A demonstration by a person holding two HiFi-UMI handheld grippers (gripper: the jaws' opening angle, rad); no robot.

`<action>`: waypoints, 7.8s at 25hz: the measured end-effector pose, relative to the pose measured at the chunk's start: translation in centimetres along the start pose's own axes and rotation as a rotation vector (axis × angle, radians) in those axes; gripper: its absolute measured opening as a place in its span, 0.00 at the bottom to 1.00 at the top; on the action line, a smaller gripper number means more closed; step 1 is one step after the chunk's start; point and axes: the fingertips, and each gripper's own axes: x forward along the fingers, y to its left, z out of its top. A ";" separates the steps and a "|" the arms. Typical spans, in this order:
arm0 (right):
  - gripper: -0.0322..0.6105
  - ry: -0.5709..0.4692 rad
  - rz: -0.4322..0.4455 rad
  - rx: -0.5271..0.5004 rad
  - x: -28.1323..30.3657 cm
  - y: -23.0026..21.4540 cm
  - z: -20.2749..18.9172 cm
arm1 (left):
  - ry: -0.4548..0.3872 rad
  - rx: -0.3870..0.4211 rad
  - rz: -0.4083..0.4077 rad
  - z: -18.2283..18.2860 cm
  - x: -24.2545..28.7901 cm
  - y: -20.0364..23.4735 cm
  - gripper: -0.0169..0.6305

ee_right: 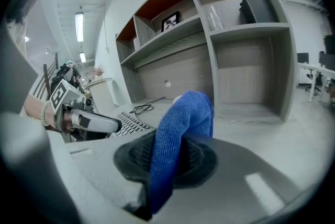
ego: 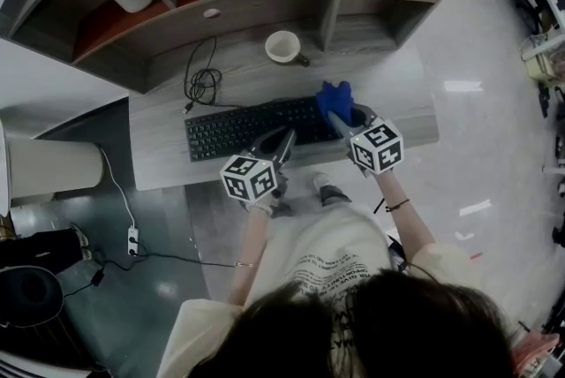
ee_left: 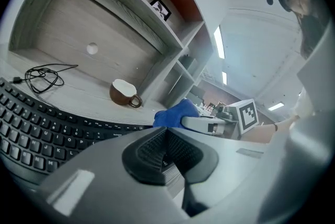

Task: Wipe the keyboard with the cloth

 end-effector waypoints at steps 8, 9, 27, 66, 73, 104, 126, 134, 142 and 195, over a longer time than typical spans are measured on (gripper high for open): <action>0.14 0.006 -0.031 0.016 1.5 1.7 -0.3 | 0.004 -0.002 -0.022 0.4 -1.5 1.4 0.01; 0.14 0.006 -0.036 0.017 1.6 1.9 -0.3 | 0.004 -0.001 -0.024 0.4 -1.7 1.7 0.01; 0.14 -0.005 -0.076 0.055 3.5 5.1 -0.5 | 0.007 0.026 -0.041 1.5 -5.3 4.2 0.01; 0.14 -0.036 -0.047 0.073 7.9 11.8 0.3 | -0.026 0.039 0.010 2.3 -12.8 9.0 0.01; 0.14 -0.038 -0.046 0.075 8.7 12.9 0.5 | -0.029 0.039 0.011 2.4 -13.9 9.8 0.01; 0.14 -0.036 0.005 0.074 13.0 17.2 1.1 | -0.062 0.024 0.063 2.9 -17.9 13.5 0.01; 0.14 -0.026 0.107 0.051 15.5 20.4 1.8 | -0.104 0.015 0.150 3.1 -20.4 15.0 0.01; 0.14 -0.018 0.173 0.042 16.4 21.7 2.0 | -0.128 0.013 0.205 3.4 -21.5 15.6 0.01; 0.14 0.006 0.241 0.036 17.4 23.5 2.4 | -0.168 -0.009 0.258 4.4 -22.8 16.6 0.01; 0.14 -0.007 0.432 0.092 22.0 31.9 3.7 | -0.225 0.017 0.390 4.2 -28.7 18.7 0.01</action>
